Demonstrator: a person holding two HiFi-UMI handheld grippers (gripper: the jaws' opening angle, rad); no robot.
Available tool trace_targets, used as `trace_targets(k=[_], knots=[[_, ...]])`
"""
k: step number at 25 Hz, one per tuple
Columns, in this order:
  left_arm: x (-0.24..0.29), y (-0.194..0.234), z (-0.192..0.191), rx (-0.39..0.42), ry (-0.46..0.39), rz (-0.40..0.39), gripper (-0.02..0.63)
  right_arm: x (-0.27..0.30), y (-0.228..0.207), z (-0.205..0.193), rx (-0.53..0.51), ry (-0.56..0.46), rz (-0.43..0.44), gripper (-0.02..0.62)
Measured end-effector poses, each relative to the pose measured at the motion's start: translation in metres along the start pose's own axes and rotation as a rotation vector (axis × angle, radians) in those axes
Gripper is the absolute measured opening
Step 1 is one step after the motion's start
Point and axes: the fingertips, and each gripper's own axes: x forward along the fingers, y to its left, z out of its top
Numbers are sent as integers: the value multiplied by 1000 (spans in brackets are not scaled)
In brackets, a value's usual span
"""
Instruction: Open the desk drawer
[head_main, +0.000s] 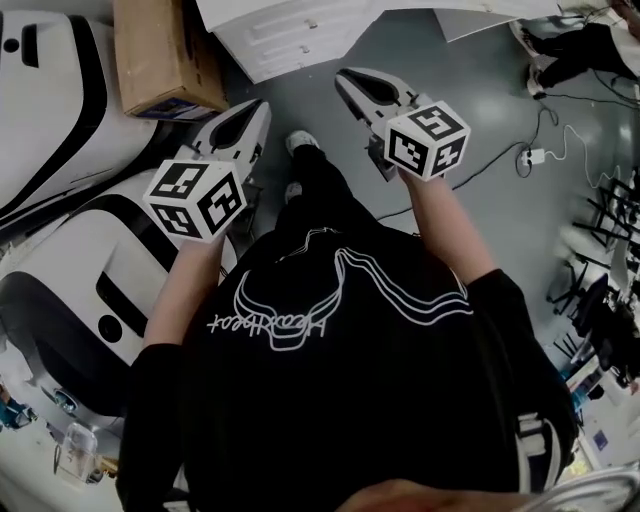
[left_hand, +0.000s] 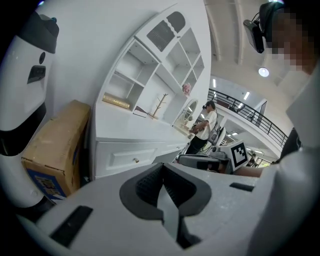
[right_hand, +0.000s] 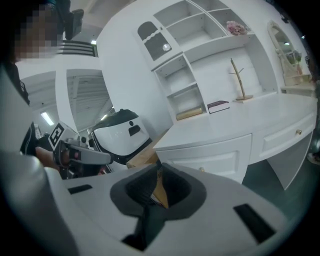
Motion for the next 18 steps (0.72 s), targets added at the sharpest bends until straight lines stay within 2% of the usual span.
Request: trace_targets(k=[8,10,18], knots=[[31,48,2,-69,33,56,3,68,-67,-7,-4,69,-68,130],[38,58,3,-87,33,68,3,84,-82,-12,-13,92,-92,175],[51,104,-17,-183,66,142,4,140,-124,-45,-24,173,-144,241]])
